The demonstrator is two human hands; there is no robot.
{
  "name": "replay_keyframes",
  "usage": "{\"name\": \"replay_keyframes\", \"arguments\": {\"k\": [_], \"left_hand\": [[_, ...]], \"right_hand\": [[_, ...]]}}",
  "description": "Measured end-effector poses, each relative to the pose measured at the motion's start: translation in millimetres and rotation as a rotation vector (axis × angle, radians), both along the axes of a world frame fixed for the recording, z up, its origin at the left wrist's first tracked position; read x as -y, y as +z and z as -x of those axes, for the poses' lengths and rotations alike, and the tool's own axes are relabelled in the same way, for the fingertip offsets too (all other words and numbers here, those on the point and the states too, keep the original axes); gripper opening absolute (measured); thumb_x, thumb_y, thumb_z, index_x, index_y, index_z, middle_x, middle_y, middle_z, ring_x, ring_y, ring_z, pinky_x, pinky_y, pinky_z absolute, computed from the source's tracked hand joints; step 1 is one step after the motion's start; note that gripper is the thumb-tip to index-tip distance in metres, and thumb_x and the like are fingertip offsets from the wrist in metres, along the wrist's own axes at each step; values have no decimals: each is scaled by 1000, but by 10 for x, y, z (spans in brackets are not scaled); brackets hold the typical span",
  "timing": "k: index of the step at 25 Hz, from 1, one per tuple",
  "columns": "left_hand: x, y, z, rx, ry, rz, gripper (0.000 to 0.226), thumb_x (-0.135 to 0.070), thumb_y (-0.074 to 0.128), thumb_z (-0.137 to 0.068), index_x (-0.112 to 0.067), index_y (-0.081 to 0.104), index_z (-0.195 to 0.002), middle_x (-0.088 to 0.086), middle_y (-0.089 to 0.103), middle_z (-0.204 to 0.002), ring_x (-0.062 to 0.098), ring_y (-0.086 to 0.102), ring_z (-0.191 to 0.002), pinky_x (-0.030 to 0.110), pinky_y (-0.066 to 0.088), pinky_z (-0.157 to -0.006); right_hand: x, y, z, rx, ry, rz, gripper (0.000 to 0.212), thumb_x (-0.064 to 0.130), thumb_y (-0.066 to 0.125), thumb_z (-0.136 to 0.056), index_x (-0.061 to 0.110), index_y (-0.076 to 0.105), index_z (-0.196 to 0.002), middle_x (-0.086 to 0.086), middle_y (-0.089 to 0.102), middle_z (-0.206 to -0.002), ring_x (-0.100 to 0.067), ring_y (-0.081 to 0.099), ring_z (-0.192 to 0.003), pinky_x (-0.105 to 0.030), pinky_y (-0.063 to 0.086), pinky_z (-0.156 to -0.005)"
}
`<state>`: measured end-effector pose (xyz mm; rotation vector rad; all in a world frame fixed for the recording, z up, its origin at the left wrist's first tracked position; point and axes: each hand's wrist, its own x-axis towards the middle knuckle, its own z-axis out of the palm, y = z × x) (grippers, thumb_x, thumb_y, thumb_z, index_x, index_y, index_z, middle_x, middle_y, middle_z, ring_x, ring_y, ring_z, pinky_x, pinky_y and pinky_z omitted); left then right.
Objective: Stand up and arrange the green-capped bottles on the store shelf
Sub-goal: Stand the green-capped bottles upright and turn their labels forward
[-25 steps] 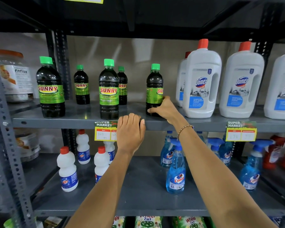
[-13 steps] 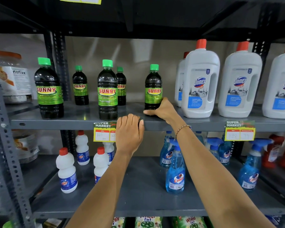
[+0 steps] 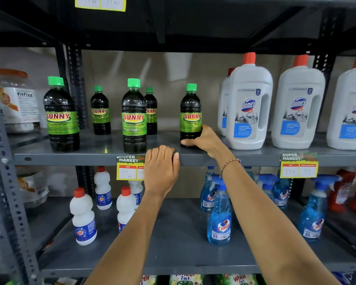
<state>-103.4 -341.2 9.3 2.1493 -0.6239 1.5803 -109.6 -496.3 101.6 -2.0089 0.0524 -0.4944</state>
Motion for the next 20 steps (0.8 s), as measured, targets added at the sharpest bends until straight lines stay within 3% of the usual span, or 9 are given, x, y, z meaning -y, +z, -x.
{"name": "replay_keyframes", "arguments": {"k": [3,7,9,11,13,14,17,20], "left_hand": [[21,63,48,-65,35,2,31,-31,35,-95,-11,55,-81,4,54,-78,24,47,-73,34,33,-75],[40,331,143,-200,106,-65,37,-35,36,-95,-11,59,-78,4,61,-78,26,56,-78,38,35,-70],[38,510,92,-339,77,-76,42,-43,38,-96,-11,61,-84,5,64,-85,27,59,-85,37,39,-70],[65,696,45,-519,-129,9,41,-48,47,-94,-11,60,-106,7,64,-107,26,59,-101,36,45,-78],[144,871,31,-777,-354,36,61,-44,57,-91,-5,41,-135,12,49,-137,26,47,-125,36,40,-96],[188,927,15,-881,-408,44,69,-40,59,-90,-2,32,-140,14,43,-143,26,43,-128,34,38,-97],[270,971,-82,-959,-475,102,52,-31,65,-88,-6,45,-129,11,55,-127,20,52,-110,32,43,-85],[265,916,-172,-888,-504,178,45,-28,69,-85,-8,56,-122,9,62,-121,22,57,-112,36,47,-94]], "right_hand": [[-5,32,106,-37,53,25,72,22,89,-60,8,57,-122,-8,68,-115,-23,62,-112,-36,49,-98],[140,10,299,-77,60,-111,98,12,79,-76,3,15,-150,-15,43,-146,-25,44,-133,-33,38,-105],[246,-8,321,-49,30,-187,93,11,75,-80,3,15,-151,-19,37,-150,-27,40,-137,-36,36,-110],[293,3,315,-28,-9,-241,93,12,74,-81,3,13,-151,-21,40,-149,-28,41,-137,-37,36,-111],[290,25,265,-33,12,-250,96,13,74,-81,3,9,-151,-21,42,-148,-29,43,-136,-42,36,-112],[268,34,240,-45,25,-232,95,13,74,-82,3,9,-151,-21,42,-148,-29,43,-136,-44,36,-113],[207,63,197,-84,80,-137,70,5,67,-86,-2,29,-144,-20,52,-140,-29,51,-129,-43,39,-111],[184,60,199,-85,90,-71,50,-1,60,-89,-1,43,-137,-18,58,-134,-28,56,-123,-41,41,-110]]}}
